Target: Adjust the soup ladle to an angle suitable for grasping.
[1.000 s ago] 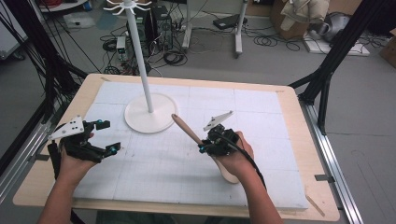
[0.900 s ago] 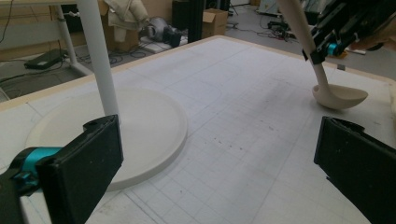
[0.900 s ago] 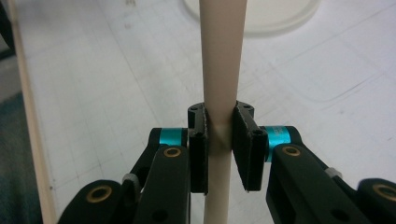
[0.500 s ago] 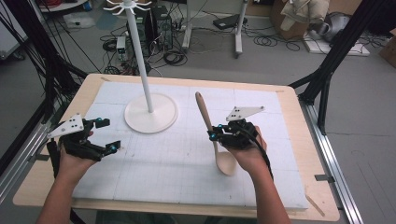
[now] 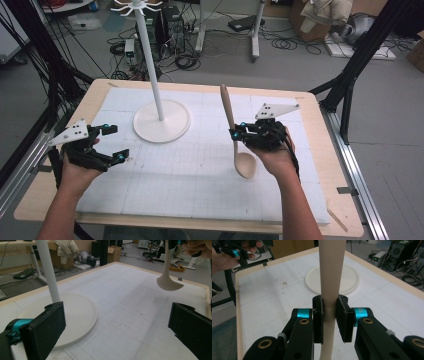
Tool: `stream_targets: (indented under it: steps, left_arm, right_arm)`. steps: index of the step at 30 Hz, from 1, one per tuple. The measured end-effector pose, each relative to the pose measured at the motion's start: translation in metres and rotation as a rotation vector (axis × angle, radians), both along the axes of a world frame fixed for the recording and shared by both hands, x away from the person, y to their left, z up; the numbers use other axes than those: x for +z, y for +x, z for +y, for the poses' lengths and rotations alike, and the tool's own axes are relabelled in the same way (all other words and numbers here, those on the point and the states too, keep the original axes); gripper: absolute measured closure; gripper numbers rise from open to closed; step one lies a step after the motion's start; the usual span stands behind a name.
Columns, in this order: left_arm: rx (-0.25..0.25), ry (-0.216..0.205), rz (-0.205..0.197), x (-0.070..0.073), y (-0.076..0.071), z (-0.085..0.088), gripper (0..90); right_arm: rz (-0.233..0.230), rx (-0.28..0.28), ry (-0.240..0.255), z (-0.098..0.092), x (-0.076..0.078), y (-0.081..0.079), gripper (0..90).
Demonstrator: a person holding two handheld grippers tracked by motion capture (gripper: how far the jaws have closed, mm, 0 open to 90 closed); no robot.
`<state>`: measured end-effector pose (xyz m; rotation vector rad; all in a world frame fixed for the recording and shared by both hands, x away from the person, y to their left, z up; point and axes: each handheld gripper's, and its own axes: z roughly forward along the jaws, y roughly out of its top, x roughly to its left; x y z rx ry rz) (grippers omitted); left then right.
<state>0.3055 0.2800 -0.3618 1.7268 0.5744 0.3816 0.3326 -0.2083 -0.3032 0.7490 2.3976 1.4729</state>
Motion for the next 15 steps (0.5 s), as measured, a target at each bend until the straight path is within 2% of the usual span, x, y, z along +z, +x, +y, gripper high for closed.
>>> stream_targets:
  steps: [5,15]
  left_arm:
    - [-0.005,0.004,-0.013,0.0050,-0.0012,-0.0009,1.7]
    - [-0.019,0.009,-0.009,0.0011,0.0075,-0.0044,1.7]
  right_arm:
    - [-0.011,-0.001,0.005,-0.0037,0.0063,0.0032,77.8]
    - [-0.008,-0.010,-0.007,-0.0036,0.0043,0.0086,77.8]
